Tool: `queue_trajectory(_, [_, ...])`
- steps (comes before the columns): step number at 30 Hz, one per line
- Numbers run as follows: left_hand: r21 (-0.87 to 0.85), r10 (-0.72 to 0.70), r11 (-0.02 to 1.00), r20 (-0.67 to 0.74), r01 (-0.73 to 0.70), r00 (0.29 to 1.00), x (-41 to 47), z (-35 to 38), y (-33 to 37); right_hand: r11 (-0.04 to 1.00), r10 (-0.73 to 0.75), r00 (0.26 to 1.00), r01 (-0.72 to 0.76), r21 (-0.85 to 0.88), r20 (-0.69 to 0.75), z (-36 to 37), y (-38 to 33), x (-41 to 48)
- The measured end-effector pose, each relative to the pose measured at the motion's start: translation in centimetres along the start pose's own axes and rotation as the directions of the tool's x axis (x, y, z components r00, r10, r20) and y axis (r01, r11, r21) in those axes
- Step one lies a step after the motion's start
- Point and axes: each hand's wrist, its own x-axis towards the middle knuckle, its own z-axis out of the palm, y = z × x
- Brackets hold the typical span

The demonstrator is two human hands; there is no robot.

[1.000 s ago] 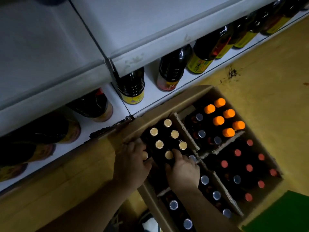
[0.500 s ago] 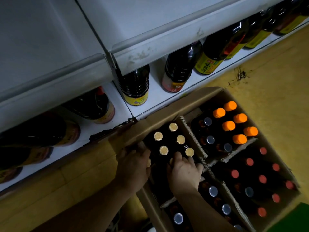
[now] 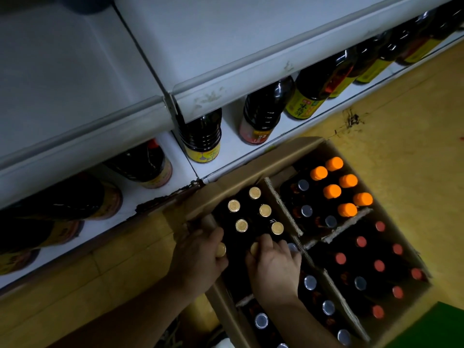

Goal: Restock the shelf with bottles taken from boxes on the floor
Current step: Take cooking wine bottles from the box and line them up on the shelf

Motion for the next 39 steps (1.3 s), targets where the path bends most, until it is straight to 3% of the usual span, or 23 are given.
queue_trajectory(10, [-0.052,-0.009,0.999,-0.061,0.006,0.998,-3.4,-5.2,3.6,0.997,0.024,0.999,-0.025,0.075,0.023,-7.7,-0.8,-3.1])
queue_trajectory(13, [-0.071,-0.011,0.997,-0.085,0.005,0.996,-4.8,-7.5,4.9,0.996,0.015,0.996,-0.022,0.087,0.089,-11.5,-1.0,-4.3])
queue_trajectory(19, [-0.104,-0.035,0.994,-0.104,0.025,0.994,-8.4,-13.5,9.0,0.996,0.008,0.987,-0.022,0.084,0.162,-21.3,-1.4,-6.9])
queue_trajectory(34, [-0.192,-0.09,0.98,-0.152,0.06,0.984,-20.7,-33.1,22.2,0.985,-0.003,0.994,-0.017,0.171,0.111,-46.5,-3.2,-17.3])
queue_trajectory(39, [-0.164,-0.086,0.985,-0.262,0.043,0.961,-24.9,-39.7,26.4,0.97,-0.011,0.998,-0.005,0.243,0.064,-55.4,-3.9,-20.5])
